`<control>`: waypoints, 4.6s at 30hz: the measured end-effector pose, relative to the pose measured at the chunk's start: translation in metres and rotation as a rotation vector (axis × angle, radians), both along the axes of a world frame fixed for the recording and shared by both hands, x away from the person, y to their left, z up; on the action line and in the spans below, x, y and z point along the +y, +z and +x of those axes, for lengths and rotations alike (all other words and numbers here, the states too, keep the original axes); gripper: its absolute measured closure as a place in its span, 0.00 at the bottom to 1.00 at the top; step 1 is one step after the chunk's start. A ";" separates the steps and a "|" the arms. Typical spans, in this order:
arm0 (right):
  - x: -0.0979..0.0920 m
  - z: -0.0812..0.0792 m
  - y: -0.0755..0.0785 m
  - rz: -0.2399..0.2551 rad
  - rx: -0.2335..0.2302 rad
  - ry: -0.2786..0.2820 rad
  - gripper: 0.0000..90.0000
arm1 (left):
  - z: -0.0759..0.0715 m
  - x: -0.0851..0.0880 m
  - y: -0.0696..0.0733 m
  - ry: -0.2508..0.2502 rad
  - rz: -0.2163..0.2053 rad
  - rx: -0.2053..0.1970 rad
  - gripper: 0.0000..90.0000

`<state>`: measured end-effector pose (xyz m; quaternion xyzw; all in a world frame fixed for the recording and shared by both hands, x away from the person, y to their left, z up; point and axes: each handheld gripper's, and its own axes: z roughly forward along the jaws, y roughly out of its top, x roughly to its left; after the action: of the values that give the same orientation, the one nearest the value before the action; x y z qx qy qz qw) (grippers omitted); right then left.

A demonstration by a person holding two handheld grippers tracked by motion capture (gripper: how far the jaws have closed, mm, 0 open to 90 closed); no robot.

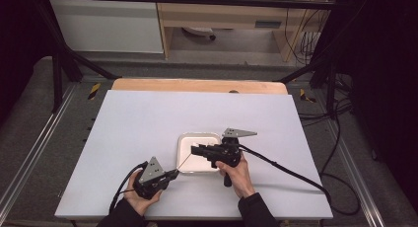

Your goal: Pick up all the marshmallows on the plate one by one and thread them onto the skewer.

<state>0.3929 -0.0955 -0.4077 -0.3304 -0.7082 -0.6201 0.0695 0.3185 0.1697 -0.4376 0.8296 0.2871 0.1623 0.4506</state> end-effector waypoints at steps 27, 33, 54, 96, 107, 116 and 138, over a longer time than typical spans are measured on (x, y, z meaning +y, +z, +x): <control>0.002 -0.002 -0.004 -0.002 0.007 0.017 0.91 | 0.000 -0.001 0.000 0.001 0.011 -0.002 0.99; 0.002 -0.003 -0.005 -0.003 0.008 0.020 0.91 | 0.000 -0.001 -0.001 0.000 0.014 -0.004 0.99; 0.022 -0.008 -0.023 -0.023 0.041 0.085 0.89 | 0.001 -0.006 0.004 0.016 -0.001 -0.026 0.99; 0.012 -0.006 -0.011 -0.238 -0.038 -0.016 0.11 | 0.007 0.002 0.006 0.054 -0.074 -0.033 0.98; -0.005 0.013 0.004 -0.415 -0.110 -0.061 0.23 | 0.008 0.009 0.006 0.052 -0.070 -0.021 0.98; -0.006 0.036 -0.011 -0.546 -0.123 -0.088 0.27 | 0.007 0.011 0.006 0.067 -0.068 -0.012 0.98; -0.004 0.063 -0.035 -0.645 -0.115 -0.113 0.42 | 0.008 0.011 0.005 0.062 -0.060 -0.006 0.98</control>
<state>0.4557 -0.1000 -0.4432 -0.3384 -0.8515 -0.3843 -0.1132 0.3265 0.1805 -0.4329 0.8060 0.3161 0.1700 0.4707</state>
